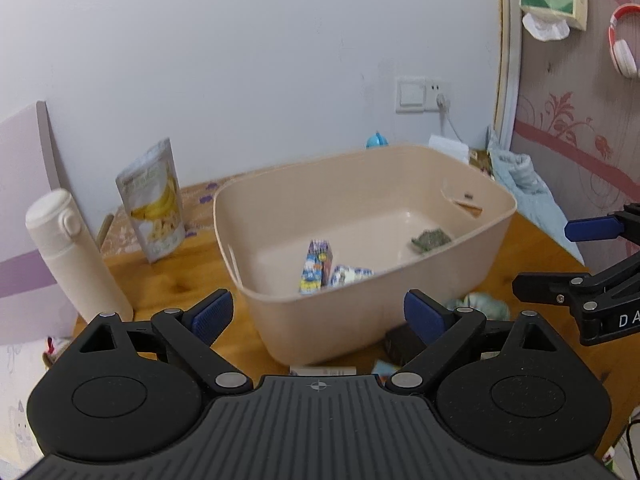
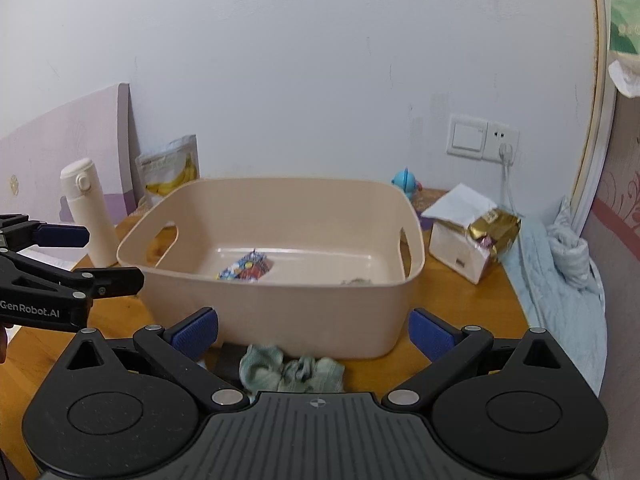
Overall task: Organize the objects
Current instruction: 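Withdraw both tools from the bin toward the remaining items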
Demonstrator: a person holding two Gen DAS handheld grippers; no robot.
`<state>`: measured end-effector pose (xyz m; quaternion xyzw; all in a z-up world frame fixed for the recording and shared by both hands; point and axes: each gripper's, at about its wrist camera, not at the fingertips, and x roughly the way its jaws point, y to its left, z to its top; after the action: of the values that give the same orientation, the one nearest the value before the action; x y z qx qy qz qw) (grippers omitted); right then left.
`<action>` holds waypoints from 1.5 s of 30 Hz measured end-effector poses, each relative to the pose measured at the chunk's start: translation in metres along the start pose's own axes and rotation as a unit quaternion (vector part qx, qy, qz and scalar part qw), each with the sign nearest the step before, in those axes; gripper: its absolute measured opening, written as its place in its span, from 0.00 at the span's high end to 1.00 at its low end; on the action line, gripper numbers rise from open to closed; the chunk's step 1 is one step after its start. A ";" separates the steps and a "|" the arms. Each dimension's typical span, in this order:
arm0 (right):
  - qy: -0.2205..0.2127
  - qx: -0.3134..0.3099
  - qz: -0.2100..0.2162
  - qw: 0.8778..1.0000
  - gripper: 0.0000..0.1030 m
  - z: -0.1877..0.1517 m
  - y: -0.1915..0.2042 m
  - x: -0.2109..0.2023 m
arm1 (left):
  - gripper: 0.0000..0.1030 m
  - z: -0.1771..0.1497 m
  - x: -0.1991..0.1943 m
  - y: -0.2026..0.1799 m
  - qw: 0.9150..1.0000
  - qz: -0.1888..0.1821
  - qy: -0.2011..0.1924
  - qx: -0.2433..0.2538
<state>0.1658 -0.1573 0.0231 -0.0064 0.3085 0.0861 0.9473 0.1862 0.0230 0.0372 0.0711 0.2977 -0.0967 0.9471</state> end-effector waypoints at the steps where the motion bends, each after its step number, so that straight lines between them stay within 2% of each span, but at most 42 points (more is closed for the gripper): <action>1: 0.005 -0.001 0.000 1.000 0.00 -0.004 0.000 0.001 | 0.09 -0.004 0.002 0.000 1.000 -0.001 0.004 0.001; 16: 0.077 -0.014 -0.012 0.997 0.00 -0.050 -0.002 0.032 | 0.09 -0.061 0.035 -0.011 0.996 -0.033 0.087 -0.015; 23: 0.079 -0.032 -0.023 0.996 0.00 -0.060 0.002 0.041 | 0.09 -0.074 0.044 -0.019 0.994 -0.037 0.103 -0.011; 31: 0.069 0.003 -0.014 0.998 0.00 -0.069 0.003 0.048 | 0.09 -0.078 0.060 -0.020 0.992 -0.043 0.119 -0.025; 35: 0.055 -0.004 -0.028 0.998 0.00 -0.070 0.004 0.052 | 0.09 -0.081 0.069 -0.023 0.991 -0.042 0.127 -0.028; 38: 0.042 -0.007 -0.035 0.998 0.00 -0.070 0.004 0.054 | 0.09 -0.082 0.074 -0.024 0.990 -0.061 0.125 -0.027; 45: 0.034 -0.006 -0.034 0.999 0.00 -0.066 0.006 0.062 | 0.09 -0.082 0.078 -0.028 0.991 -0.059 0.118 -0.005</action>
<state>0.1754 -0.1457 -0.0659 -0.0254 0.3400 0.0555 0.9384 0.1981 0.0007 -0.0766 0.0600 0.4114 -0.1415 0.8984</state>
